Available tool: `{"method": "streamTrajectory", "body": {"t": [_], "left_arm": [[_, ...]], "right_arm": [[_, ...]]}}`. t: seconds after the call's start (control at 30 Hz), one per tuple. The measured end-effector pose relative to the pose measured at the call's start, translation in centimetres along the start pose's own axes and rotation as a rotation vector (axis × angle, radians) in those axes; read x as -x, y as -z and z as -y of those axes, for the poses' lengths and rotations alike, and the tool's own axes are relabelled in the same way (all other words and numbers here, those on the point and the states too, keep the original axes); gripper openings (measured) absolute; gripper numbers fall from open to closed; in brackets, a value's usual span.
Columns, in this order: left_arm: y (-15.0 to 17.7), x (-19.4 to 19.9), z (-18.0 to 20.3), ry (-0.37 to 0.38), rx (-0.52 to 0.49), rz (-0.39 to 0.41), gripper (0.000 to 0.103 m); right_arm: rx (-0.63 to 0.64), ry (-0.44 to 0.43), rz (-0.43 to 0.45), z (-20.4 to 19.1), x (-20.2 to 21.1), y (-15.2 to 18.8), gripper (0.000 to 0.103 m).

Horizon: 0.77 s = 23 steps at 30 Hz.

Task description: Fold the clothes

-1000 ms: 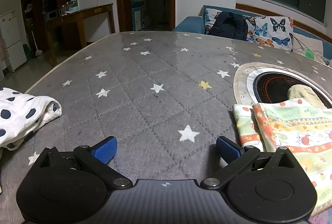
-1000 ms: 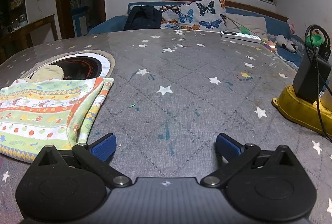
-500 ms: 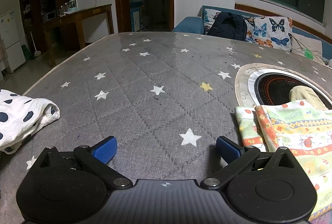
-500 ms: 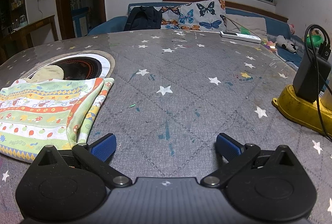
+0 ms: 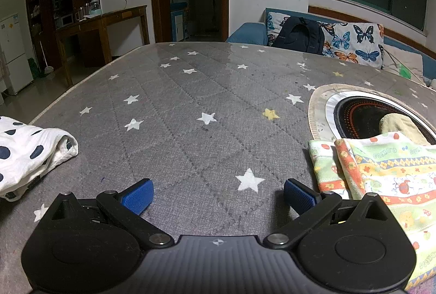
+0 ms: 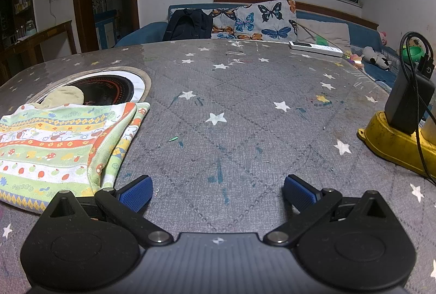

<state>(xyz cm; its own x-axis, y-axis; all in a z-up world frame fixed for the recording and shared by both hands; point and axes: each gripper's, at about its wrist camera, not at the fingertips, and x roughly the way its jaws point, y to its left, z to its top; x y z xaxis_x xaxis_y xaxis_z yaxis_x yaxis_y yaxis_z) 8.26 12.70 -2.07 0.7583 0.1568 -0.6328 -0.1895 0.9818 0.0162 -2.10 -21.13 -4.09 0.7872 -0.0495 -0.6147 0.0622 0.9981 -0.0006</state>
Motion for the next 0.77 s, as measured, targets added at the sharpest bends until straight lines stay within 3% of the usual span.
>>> {"method": "streamTrajectory", "body": {"t": [0.77], "left_arm": [[0.18, -0.08, 0.12, 0.0, 0.001, 0.001, 0.103]], "right_arm": [[-0.001, 0.0, 0.0, 0.1, 0.06, 0.01, 0.103]]}}
